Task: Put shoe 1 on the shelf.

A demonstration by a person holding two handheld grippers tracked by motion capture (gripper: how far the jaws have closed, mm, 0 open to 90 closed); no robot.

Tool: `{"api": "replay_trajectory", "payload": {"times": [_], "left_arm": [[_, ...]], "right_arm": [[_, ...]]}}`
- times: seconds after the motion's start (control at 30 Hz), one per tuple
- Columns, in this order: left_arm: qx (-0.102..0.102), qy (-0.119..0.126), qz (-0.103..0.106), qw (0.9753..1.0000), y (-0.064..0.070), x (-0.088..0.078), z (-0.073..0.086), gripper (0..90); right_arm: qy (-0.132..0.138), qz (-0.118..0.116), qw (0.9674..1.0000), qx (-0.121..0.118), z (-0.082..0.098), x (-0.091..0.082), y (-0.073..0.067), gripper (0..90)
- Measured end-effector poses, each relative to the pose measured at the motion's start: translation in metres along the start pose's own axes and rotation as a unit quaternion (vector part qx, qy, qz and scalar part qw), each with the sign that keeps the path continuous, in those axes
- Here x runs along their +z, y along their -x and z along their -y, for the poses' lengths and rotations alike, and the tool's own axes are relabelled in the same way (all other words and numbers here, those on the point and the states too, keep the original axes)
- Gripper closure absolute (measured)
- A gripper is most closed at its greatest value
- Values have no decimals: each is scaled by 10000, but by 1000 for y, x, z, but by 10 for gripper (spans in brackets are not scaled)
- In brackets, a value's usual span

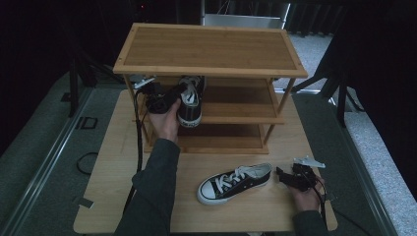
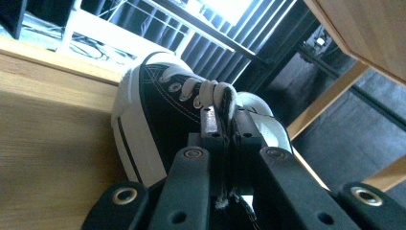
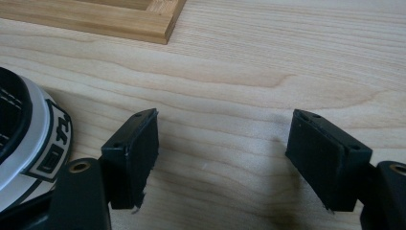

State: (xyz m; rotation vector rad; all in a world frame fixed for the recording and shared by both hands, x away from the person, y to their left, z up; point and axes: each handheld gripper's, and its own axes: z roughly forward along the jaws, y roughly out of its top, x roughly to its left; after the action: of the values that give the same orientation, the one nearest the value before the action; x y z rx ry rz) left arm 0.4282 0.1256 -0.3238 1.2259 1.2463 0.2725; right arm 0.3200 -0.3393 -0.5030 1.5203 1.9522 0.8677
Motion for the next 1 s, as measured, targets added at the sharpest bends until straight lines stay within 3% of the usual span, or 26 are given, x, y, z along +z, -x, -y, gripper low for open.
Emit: {"api": "replay_trajectory", "payload": {"times": [0.37,0.63,0.67,0.7,0.73,0.8,0.83,0.93,1.0], "left_arm": [[-289,77,115,9995,-6,13,0,871],[-28,-136,163,9998,-6,20,-3,871],[-106,-75,140,9998,-5,21,-3,871],[-309,76,64,9995,-2,24,-3,871],[-331,98,19,9994,-1,25,-3,871],[-180,25,-18,9998,0,25,-1,870],[121,-223,27,9997,-4,22,-1,869],[61,-221,134,9996,-9,20,0,848],[52,-244,59,9997,-9,19,1,737]], "right_arm": [[-3,-12,10000,-4,0,0,0,262],[-3,-14,10000,-12,0,0,0,260],[-2,-16,10000,-10,0,0,0,260],[-3,-15,10000,-11,0,0,0,259],[-2,-17,10000,-12,0,0,0,259],[-4,-18,10000,-13,0,0,0,259],[-3,-19,10000,-13,0,0,0,259],[-4,-18,10000,-17,0,0,0,259],[-5,-20,10000,-19,0,0,0,258]]}}
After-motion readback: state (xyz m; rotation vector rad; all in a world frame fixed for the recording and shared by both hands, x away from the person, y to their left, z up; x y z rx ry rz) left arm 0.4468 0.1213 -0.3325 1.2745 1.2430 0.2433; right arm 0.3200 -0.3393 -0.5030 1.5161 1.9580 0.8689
